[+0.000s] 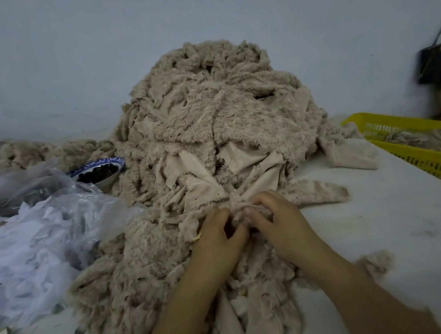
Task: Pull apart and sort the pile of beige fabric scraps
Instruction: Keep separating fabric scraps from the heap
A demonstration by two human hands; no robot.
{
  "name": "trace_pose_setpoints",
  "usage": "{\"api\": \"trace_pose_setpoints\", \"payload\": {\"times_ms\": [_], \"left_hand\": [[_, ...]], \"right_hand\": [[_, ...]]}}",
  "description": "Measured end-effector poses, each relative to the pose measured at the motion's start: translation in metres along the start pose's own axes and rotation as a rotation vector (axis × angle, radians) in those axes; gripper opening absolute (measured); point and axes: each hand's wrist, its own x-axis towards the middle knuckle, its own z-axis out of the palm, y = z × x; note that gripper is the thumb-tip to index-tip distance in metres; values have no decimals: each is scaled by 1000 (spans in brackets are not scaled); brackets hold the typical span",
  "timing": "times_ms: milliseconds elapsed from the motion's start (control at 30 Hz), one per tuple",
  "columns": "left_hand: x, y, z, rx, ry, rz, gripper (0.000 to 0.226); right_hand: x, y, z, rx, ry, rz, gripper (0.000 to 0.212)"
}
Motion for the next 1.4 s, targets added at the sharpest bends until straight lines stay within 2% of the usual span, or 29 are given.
{"api": "trace_pose_setpoints", "payload": {"times_ms": [67, 133, 300, 400, 500, 567, 600, 633, 667, 700, 767, 833, 867, 933, 1033, 1067, 1167, 1233, 1300, 1400], "left_hand": [[-2, 7, 0, -131, -12, 53, 16], [-3, 10, -1, -184, 4, 35, 6], [-2, 6, -4, 14, 4, 40, 22], [-2, 6, -5, -61, 73, -6, 28], [-3, 8, -10, -442, 210, -129, 28], [-1, 11, -16, -768, 291, -231, 30], [0, 12, -19, -952, 275, -255, 27], [0, 13, -22, -1131, 206, -265, 21], [-2, 16, -26, -1275, 133, -268, 25], [-4, 17, -28, -1380, 48, -267, 34], [-5, 16, -31, -1541, -81, -241, 37], [-6, 16, -36, -1709, -64, -230, 36], [-5, 16, -38, -1764, 25, -266, 30], [-3, 13, -40, -1704, 228, -364, 21], [-4, 13, -34, -1203, 201, -541, 30], [-4, 14, -32, -1032, 160, -510, 33], [-7, 19, -27, -600, 21, -255, 44], [-8, 23, -22, -455, -67, -195, 40], [-9, 24, -24, -533, -43, -209, 25], [-7, 17, -38, -1004, 151, -260, 32]], "right_hand": [[-4, -10, 5, 116, -6, -77, 6], [-7, -17, 8, 170, 22, -90, 11], [-1, -15, -5, 451, 249, 146, 16], [-1, -11, -6, 461, 154, 161, 18], [-4, -12, -1, 440, 48, 131, 44], [-4, -11, 1, 370, 62, 103, 35], [-2, -10, 0, 310, 52, 116, 32], [-1, -6, -1, 242, 17, 140, 39], [0, -4, -1, 172, -23, 163, 50], [1, -2, -1, 102, -58, 167, 50], [1, -1, -2, -24, -53, 120, 32], [0, -2, -6, -36, 68, 136, 20], [0, -2, -9, 4, 137, 154, 20], [0, -3, -13, 110, 221, 163, 28], [-2, -8, -13, 196, 221, 107, 41], [-2, -10, -12, 202, 215, 90, 44], [-2, -12, -11, 237, 218, 74, 49], [-2, -12, -10, 220, 236, 71, 49], [-1, -10, -11, 195, 267, 93, 44], [2, 2, -18, 199, 315, 272, 25]]}}
